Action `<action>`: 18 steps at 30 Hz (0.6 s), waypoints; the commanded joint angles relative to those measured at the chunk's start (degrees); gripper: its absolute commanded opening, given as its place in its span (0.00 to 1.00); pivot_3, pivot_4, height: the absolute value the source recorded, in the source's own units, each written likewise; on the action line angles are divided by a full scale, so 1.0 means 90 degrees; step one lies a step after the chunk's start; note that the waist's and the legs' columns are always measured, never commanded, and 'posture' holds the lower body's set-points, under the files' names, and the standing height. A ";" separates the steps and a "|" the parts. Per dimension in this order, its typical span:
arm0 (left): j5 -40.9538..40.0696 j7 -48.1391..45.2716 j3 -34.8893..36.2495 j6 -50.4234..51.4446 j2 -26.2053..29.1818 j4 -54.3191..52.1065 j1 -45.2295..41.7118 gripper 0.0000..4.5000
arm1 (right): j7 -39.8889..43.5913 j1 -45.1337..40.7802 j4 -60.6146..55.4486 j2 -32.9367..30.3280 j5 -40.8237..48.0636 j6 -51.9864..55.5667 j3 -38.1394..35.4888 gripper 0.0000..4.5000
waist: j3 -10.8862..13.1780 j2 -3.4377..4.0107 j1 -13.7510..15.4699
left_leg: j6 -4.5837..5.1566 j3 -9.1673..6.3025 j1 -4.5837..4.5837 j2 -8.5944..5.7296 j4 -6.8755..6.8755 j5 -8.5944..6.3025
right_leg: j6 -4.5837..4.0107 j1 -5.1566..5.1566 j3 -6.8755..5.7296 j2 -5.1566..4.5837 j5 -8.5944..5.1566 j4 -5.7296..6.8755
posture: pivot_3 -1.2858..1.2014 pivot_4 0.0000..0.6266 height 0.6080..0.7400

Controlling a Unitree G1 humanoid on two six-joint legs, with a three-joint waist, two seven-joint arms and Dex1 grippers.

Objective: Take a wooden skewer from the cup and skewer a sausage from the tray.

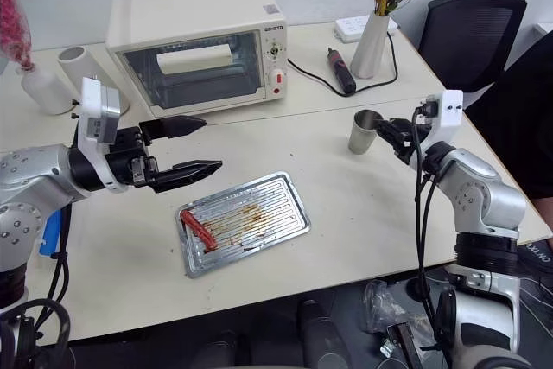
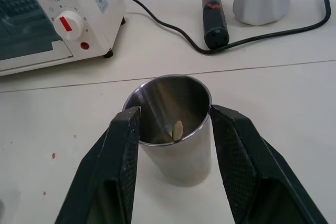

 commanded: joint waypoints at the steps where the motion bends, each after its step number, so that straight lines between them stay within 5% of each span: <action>1: 0.0048 -0.0030 0.0127 -0.0035 0.0045 -0.0207 -0.0088 1.00 | -0.0017 -0.0131 -0.0075 0.0008 -0.0033 -0.0222 -0.0017 0.30 | 0.0000 0.0000 0.0000 | 0.0000 0.0000 0.0000 0.0001 0.0000 0.0000 | 0.0000 -0.0001 0.0000 0.0000 0.0000 0.0000 | 0.52 0.24 1.00; 4: 0.0118 -0.0072 0.0078 -0.0058 0.0060 -0.0186 -0.0128 1.00 | -0.0058 -0.0207 0.0055 -0.0011 -0.0059 -0.0284 -0.0019 0.08 | 0.0000 0.0000 -0.0001 | 0.0000 -0.0001 -0.0001 0.0002 0.0000 0.0000 | 0.0000 -0.0001 -0.0001 0.0001 0.0000 0.0000 | 0.52 0.24 1.00; 18: 0.0400 -0.0278 -0.0077 -0.0169 -0.0056 -0.0035 -0.0299 1.00 | -0.0009 -0.0482 -0.0275 -0.0124 0.0230 0.0134 -0.0075 0.04 | 0.0000 0.0000 0.0008 | 0.0000 -0.0005 -0.0003 0.0003 0.0000 0.0000 | 0.0002 -0.0001 -0.0005 0.0001 0.0001 -0.0003 | 0.52 0.24 1.00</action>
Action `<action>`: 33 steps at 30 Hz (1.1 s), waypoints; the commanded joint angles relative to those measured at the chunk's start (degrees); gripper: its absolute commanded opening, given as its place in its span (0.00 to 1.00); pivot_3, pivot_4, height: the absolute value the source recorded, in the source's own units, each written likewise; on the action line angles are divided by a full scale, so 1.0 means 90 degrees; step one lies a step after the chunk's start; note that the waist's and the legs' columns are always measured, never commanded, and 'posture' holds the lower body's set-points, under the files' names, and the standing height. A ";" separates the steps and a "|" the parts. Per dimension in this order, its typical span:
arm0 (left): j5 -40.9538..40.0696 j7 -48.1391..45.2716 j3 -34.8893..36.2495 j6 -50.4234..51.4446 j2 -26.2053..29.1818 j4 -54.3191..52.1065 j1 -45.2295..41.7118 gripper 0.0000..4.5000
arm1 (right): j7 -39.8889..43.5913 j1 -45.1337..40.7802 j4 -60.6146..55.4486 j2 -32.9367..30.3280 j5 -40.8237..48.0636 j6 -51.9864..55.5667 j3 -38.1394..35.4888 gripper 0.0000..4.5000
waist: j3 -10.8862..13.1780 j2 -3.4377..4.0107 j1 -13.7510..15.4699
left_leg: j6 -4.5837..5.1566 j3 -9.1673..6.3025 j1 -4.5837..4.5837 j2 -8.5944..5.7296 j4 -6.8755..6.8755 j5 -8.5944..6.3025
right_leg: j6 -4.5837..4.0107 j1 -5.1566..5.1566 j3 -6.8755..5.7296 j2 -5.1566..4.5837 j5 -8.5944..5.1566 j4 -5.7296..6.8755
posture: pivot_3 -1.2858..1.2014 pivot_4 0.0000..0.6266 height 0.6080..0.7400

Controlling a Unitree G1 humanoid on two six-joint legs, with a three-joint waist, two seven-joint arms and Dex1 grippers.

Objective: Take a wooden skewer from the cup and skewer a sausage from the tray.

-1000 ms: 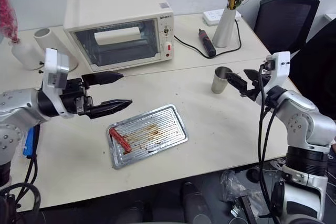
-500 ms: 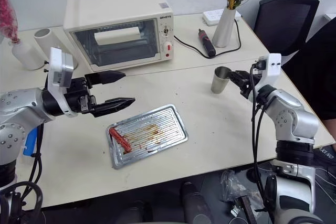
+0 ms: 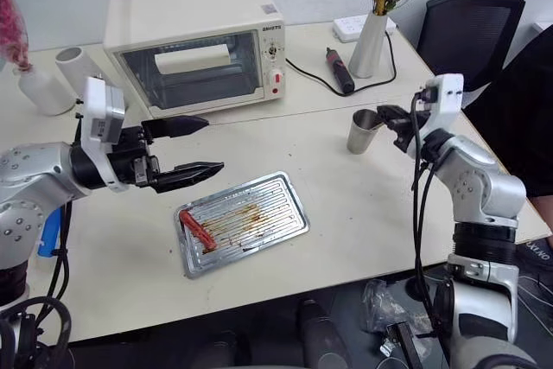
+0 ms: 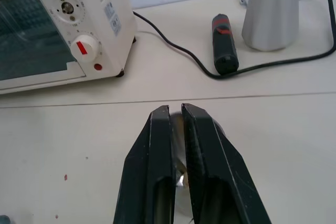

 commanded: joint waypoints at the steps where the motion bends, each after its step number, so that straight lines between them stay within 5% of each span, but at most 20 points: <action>1: 0.0128 -0.0045 0.0033 -0.0159 -0.0055 -0.0053 -0.0170 1.00 | 0.0036 0.0004 -0.0212 -0.0048 0.0105 -0.0012 -0.0096 0.00 | 0.0000 0.0000 0.0010 | 0.0000 -0.0001 -0.0001 0.0000 0.0000 0.0000 | 0.0000 0.0001 0.0000 0.0000 0.0000 -0.0002 | 0.52 0.24 1.00; 12: 0.0220 -0.0141 0.0088 -0.0117 -0.0102 -0.0058 -0.0159 1.00 | -0.0153 0.0268 -0.0292 -0.0093 0.0013 -0.0001 -0.0190 0.00 | 0.0000 0.0000 0.0006 | 0.0002 -0.0001 -0.0013 -0.0001 -0.0002 -0.0001 | 0.0003 -0.0004 0.0000 -0.0003 0.0002 -0.0013 | 0.52 0.24 1.00; 17: 0.0246 -0.0163 0.0035 -0.0128 -0.0139 0.0004 -0.0224 1.00 | -0.0310 0.0245 -0.0455 -0.0101 0.0120 -0.0105 -0.0451 0.26 | 0.0000 0.0000 0.0012 | 0.0002 -0.0001 -0.0013 -0.0001 -0.0001 -0.0001 | 0.0003 -0.0003 0.0000 -0.0003 0.0002 -0.0012 | 0.52 0.24 1.00; 33: 0.0456 -0.0296 -0.0067 -0.0198 -0.0232 0.0111 -0.0324 1.00 | -0.0718 0.0500 -0.0489 0.0183 0.0453 -0.0022 -0.0832 0.26 | 0.0000 0.0000 -0.0002 | 0.0003 0.0002 -0.0013 -0.0003 -0.0003 -0.0001 | 0.0007 -0.0003 0.0006 -0.0004 0.0004 -0.0015 | 0.52 0.24 1.00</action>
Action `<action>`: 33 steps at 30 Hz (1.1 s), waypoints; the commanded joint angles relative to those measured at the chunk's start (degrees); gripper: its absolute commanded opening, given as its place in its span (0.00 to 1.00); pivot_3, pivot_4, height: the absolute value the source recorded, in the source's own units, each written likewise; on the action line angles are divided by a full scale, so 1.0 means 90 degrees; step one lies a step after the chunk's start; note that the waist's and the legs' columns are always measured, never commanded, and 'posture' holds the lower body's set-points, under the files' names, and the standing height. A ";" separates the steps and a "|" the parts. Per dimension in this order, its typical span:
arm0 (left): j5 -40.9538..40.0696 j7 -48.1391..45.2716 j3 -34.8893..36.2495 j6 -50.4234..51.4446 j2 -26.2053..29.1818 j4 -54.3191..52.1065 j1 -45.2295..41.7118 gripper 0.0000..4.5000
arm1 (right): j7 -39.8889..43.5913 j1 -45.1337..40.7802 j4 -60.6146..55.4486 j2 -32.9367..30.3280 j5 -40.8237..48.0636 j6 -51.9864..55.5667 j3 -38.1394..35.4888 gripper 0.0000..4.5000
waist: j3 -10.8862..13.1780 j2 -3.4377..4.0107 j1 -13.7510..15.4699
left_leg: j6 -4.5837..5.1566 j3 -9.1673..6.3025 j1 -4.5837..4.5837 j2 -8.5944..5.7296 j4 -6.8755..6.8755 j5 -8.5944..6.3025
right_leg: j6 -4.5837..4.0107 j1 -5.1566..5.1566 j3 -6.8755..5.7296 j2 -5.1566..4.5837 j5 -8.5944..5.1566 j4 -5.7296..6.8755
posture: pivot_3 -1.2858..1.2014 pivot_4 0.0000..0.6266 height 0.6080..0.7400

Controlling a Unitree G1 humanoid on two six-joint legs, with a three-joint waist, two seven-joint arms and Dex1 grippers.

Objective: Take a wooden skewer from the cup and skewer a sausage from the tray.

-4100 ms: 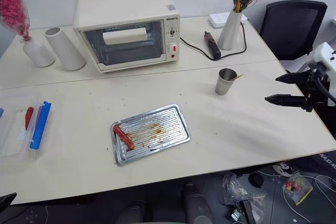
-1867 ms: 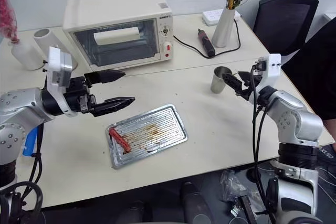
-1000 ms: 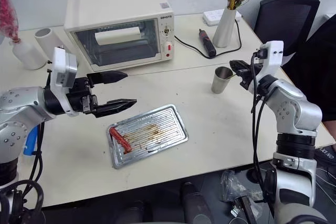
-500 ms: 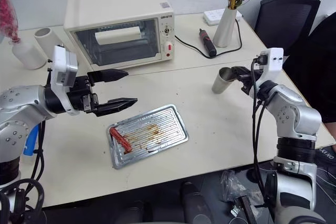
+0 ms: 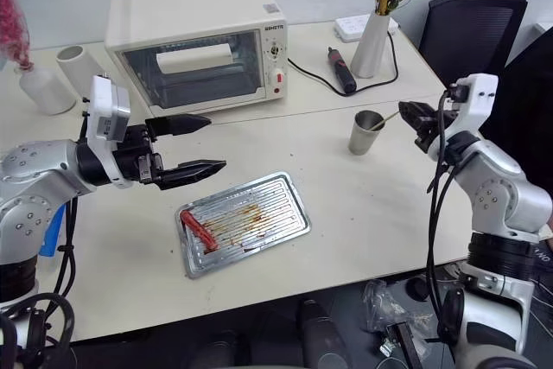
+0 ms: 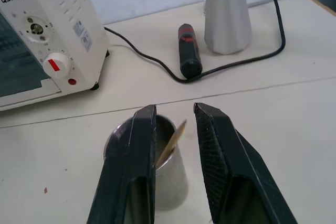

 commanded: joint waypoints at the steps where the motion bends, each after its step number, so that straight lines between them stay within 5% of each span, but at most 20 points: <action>1: 0.0046 -0.0044 0.0021 -0.0094 -0.0002 -0.0113 -0.0171 1.00 | -0.0207 -0.0097 0.0053 0.0123 0.0092 -0.0200 -0.0222 0.26 | 0.0000 0.0000 0.0002 | 0.0000 -0.0001 0.0001 0.0001 0.0000 0.0000 | 0.0000 0.0000 -0.0001 0.0001 0.0000 0.0000 | 0.52 0.24 1.00; 18: 0.0080 -0.0056 0.0077 -0.0047 0.0119 -0.0130 -0.0186 1.00 | -0.0187 -0.0332 0.0682 0.0571 0.0062 -0.0564 0.0009 0.26 | 0.0000 0.0000 0.0001 | 0.0001 -0.0002 -0.0002 0.0001 -0.0001 0.0001 | 0.0000 -0.0002 -0.0003 -0.0001 0.0000 -0.0001 | 0.52 0.24 1.00; 23: 0.0107 -0.0063 0.0069 -0.0070 0.0113 -0.0103 -0.0207 1.00 | -0.0129 -0.0438 0.0788 0.0590 0.0061 -0.0646 0.0053 0.02 | 0.0000 0.0000 -0.0003 | 0.0001 -0.0002 -0.0003 0.0000 -0.0001 0.0001 | 0.0000 -0.0002 -0.0003 -0.0002 0.0000 -0.0002 | 0.52 0.24 1.00; 33: 0.0143 -0.0073 0.0064 -0.0105 0.0080 -0.0096 -0.0186 1.00 | -0.0073 -0.0556 0.0123 0.0420 0.0315 -0.0274 0.0134 0.01 | 0.0000 0.0000 -0.0001 | 0.0000 -0.0004 -0.0004 0.0002 -0.0001 0.0001 | 0.0000 -0.0003 -0.0005 -0.0002 0.0000 -0.0001 | 0.52 0.24 1.00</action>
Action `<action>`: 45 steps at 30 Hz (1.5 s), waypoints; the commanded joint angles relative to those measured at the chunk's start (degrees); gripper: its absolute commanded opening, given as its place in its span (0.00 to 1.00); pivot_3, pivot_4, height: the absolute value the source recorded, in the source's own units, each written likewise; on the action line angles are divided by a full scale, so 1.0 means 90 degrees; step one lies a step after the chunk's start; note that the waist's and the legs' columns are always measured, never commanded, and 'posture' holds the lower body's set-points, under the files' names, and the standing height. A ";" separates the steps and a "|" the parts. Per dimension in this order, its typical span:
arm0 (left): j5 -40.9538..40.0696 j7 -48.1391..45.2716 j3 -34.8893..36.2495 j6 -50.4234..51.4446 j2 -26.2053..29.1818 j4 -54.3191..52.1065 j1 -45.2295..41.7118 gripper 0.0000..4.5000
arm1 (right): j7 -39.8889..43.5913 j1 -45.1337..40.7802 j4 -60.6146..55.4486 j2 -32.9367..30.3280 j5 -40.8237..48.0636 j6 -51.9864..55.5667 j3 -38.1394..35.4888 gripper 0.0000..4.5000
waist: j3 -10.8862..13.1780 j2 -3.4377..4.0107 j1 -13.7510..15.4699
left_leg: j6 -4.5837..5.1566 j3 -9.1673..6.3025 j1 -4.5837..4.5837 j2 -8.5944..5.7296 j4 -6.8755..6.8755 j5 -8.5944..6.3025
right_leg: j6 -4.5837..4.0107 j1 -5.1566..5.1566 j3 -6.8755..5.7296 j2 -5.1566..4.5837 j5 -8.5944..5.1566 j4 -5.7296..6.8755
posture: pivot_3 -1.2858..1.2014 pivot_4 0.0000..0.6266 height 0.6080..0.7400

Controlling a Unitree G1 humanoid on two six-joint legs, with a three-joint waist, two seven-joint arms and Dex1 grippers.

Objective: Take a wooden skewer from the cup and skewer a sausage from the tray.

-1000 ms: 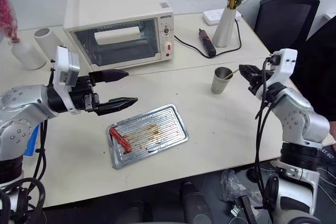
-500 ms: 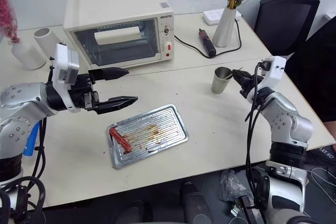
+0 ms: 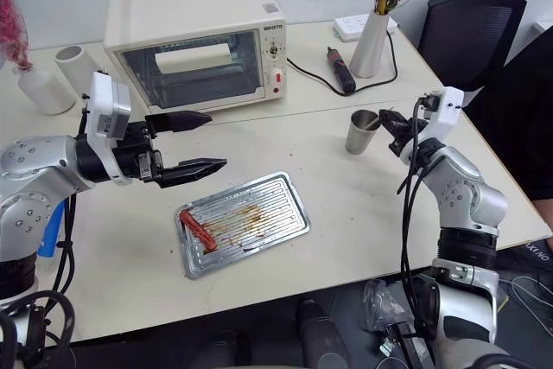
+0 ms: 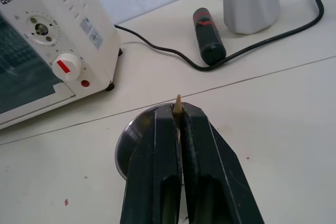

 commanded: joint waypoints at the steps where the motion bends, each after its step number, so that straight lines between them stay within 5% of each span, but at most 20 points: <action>1: 0.0073 -0.0033 0.0092 -0.0116 0.0020 -0.0100 -0.0039 1.00 | 0.0060 -0.0314 -0.0645 -0.0263 0.0277 0.0240 -0.0055 0.01 | 0.0000 0.0000 0.0000 | 0.0000 0.0000 0.0000 0.0000 0.0000 0.0000 | 0.0000 0.0000 0.0000 0.0000 0.0000 0.0000 | 0.52 0.24 1.00; 13: 0.0255 0.0205 -0.0003 -0.0423 -0.0549 -0.0018 -0.0261 1.00 | 0.0658 -0.1664 -0.1006 -0.1900 0.1504 0.2557 -0.0203 0.01 | 0.0002 0.0005 0.0092 | 0.0005 -0.0013 -0.0074 -0.0004 0.0020 0.0004 | 0.0002 -0.0066 -0.0012 -0.0011 0.0002 0.0010 | 0.52 0.24 1.00; 22: 0.0198 0.0870 0.0072 -0.0502 -0.1196 -0.0473 -0.0128 1.00 | -0.1316 -0.2553 -0.0617 -0.0462 0.4076 0.4763 -0.1418 0.01 | 0.0001 0.0004 0.0161 | 0.0011 -0.0023 -0.0087 0.0013 0.0069 0.0000 | 0.0003 -0.0063 -0.0003 -0.0007 0.0007 0.0019 | 0.52 0.24 1.00; 27: 0.0240 0.1070 0.0005 -0.0562 -0.1368 -0.0677 -0.0068 1.00 | -0.2817 -0.2211 -0.0664 0.0268 0.5810 0.4613 -0.1440 0.01 | 0.0001 0.0004 0.0167 | 0.0013 -0.0029 -0.0098 0.0016 0.0087 0.0000 | 0.0014 -0.0063 -0.0014 -0.0010 0.0017 0.0020 | 0.52 0.24 1.00; 34: 0.0567 0.1337 -0.0230 -0.0843 -0.1733 -0.0590 -0.0127 1.00 | -0.4553 -0.1521 -0.1080 0.0278 0.8383 0.3294 -0.0509 0.01 | 0.0001 0.0005 0.0181 | 0.0020 -0.0038 -0.0122 0.0020 0.0087 -0.0004 | 0.0022 -0.0065 -0.0035 -0.0017 0.0021 0.0016 | 0.52 0.24 1.00; 45: 0.0749 0.1340 -0.0317 -0.1179 -0.2111 -0.0171 -0.0429 1.00 | -0.5038 -0.1172 -0.1725 0.0875 0.8657 0.2461 -0.0176 0.01 | 0.0000 0.0006 0.0215 | 0.0023 -0.0038 -0.0119 0.0025 0.0089 -0.0005 | 0.0024 -0.0064 -0.0036 -0.0012 0.0023 0.0001 | 0.52 0.24 1.00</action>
